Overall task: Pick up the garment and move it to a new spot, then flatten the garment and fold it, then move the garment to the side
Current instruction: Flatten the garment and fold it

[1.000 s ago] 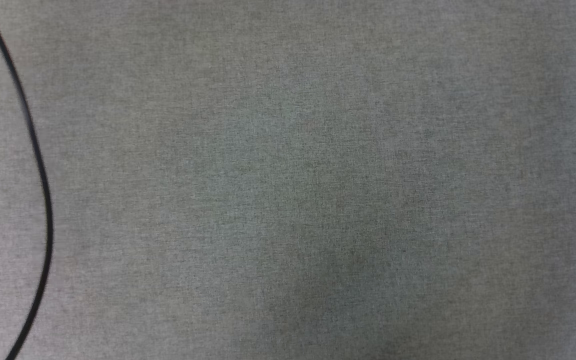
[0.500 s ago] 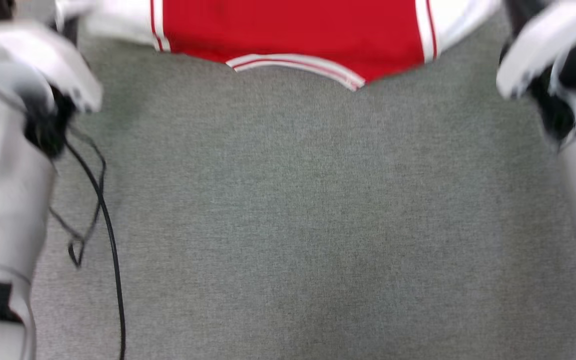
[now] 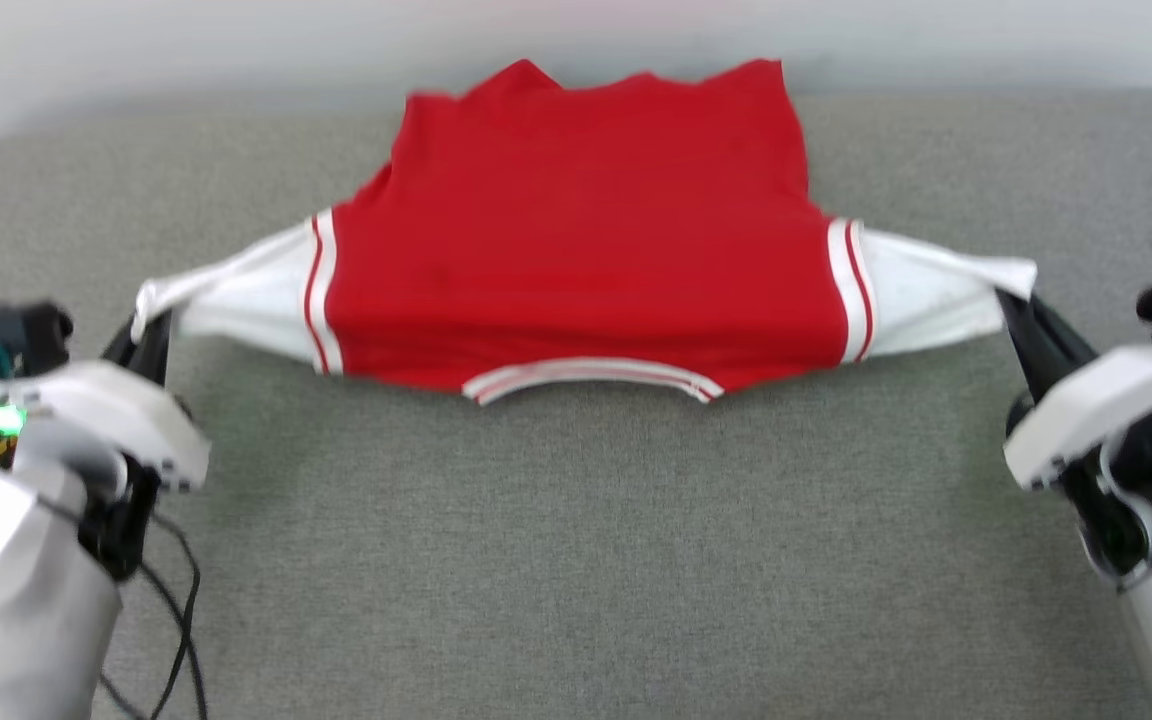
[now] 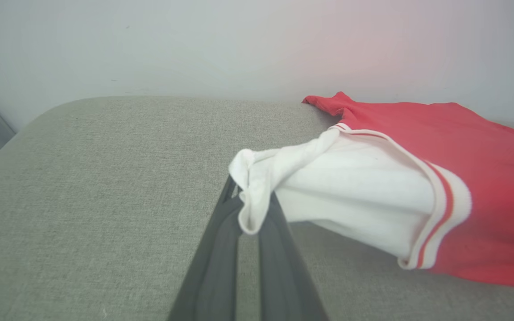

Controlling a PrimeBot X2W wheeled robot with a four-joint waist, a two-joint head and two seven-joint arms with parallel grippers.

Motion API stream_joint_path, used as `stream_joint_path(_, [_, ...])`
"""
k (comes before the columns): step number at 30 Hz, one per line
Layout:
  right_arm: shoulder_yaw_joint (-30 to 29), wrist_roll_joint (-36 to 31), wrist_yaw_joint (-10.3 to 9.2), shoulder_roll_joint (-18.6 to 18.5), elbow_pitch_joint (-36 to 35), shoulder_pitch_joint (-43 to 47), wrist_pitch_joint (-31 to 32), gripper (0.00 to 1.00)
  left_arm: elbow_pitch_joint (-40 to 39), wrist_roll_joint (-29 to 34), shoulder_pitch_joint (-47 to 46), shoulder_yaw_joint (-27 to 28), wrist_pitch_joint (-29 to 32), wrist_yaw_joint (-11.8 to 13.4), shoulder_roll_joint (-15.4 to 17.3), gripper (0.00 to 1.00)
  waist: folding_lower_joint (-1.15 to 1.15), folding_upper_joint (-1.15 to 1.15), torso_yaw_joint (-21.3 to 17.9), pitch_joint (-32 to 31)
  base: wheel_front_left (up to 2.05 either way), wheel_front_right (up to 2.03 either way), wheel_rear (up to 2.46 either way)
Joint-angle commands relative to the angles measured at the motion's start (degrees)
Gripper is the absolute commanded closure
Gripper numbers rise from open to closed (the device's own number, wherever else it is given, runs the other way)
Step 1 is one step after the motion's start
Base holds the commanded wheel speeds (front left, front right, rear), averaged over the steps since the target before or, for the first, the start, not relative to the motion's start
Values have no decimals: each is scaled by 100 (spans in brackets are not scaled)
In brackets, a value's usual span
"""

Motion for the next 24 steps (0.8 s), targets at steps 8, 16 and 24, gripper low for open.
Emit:
stream_joint_path(8, [-864, -421, -13, 192, -1334, 1667, 527, 100, -1613, -252, 1766, 245, 167, 750, 457, 100, 2, 0, 41, -535, 0, 0, 0])
stream_joint_path(16, [-1837, -971, -13, 944, -2800, 3350, 1223, 100, -3663, -550, 3598, 474, 654, 1740, 848, 100, 2, 0, 152, -737, 0, 0, 0])
stream_joint_path(24, [-2302, -1167, -14, 1436, -3317, 4540, 1685, 100, -4591, -813, 4913, 540, 1025, 2406, 975, 100, 2, 0, 199, -883, 0, 0, 0])
